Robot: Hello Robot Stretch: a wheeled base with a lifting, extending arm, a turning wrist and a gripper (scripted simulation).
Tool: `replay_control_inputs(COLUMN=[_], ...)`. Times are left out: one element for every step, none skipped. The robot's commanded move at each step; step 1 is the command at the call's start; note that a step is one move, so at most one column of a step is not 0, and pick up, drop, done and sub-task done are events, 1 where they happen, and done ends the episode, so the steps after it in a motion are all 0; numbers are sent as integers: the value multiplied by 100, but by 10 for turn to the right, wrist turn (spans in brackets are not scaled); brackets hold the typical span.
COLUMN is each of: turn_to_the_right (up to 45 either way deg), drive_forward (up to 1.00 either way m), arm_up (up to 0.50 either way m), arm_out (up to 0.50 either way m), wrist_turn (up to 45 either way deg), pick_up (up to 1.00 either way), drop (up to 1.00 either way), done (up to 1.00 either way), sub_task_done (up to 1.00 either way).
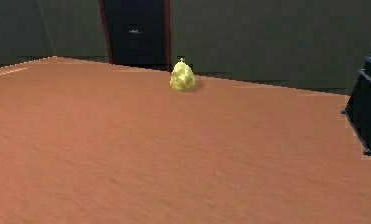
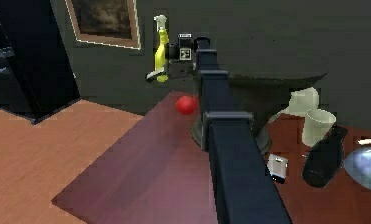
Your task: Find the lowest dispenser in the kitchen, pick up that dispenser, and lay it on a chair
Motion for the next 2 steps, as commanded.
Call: replay_control_inputs(turn_to_the_right=[0, 0], drive_forward=[0, 0], arm_up=[0, 0], arm_out=[0, 0], wrist_turn=[-450, -450], pick_up=[0, 0], drop=[0, 0], done=[0, 0], sub_task_done=[0, 0])
